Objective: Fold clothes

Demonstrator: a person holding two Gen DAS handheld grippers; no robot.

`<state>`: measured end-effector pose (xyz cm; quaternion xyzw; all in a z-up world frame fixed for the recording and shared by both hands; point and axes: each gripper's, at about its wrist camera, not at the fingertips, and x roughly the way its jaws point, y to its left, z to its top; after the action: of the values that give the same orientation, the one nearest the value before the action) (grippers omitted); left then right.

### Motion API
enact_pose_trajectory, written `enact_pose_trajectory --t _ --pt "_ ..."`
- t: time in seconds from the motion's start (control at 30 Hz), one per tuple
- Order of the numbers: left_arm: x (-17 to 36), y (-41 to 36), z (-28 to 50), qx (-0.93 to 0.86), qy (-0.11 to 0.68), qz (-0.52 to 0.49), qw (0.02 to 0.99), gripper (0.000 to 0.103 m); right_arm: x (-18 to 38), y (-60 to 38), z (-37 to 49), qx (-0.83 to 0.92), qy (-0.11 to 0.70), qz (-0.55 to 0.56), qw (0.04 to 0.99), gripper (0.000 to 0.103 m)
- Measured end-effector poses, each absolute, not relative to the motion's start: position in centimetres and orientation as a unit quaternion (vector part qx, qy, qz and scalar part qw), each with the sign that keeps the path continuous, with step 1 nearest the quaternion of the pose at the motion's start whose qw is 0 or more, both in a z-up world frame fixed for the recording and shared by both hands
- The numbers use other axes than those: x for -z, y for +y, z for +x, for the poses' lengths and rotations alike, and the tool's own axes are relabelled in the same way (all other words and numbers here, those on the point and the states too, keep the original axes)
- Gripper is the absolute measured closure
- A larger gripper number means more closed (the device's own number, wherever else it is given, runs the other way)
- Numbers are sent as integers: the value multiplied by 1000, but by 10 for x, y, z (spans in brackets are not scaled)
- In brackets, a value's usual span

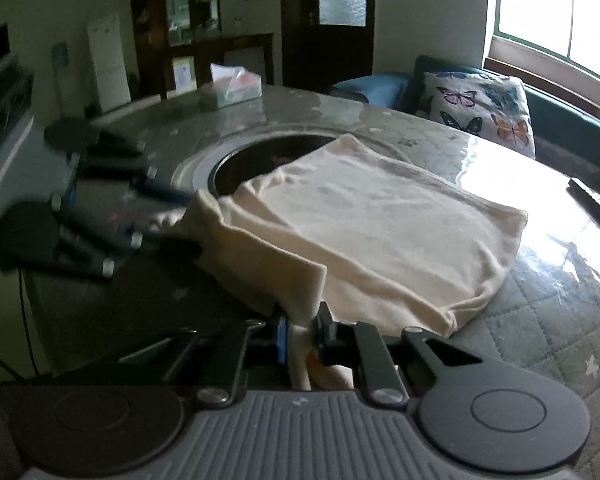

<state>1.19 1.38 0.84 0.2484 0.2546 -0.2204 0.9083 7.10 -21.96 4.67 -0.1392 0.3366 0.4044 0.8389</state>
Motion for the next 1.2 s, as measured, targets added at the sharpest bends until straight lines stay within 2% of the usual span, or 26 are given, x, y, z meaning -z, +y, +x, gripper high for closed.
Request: enact_pose_trajectory --t 0.23,0.3,0.33,0.43,0.97,1.2 --pt "8 16 6 215 253 304 893 65 -57 -218 77 -401 327 -134 845 91" --pt "10 19 7 212 253 313 891 71 -57 -218 77 -396 324 -135 849 91" --pt "9 20 8 212 254 311 891 82 -57 -218 76 -394 322 -134 850 91" --pt "4 25 7 216 255 299 894 90 -58 -221 74 -393 320 -127 853 93" --pt "-76 22 -64 256 246 238 904 92 -119 -262 7 -427 278 -115 853 93" --pt "-88 21 -37 239 244 221 914 92 -133 -258 14 -425 274 -123 854 93"
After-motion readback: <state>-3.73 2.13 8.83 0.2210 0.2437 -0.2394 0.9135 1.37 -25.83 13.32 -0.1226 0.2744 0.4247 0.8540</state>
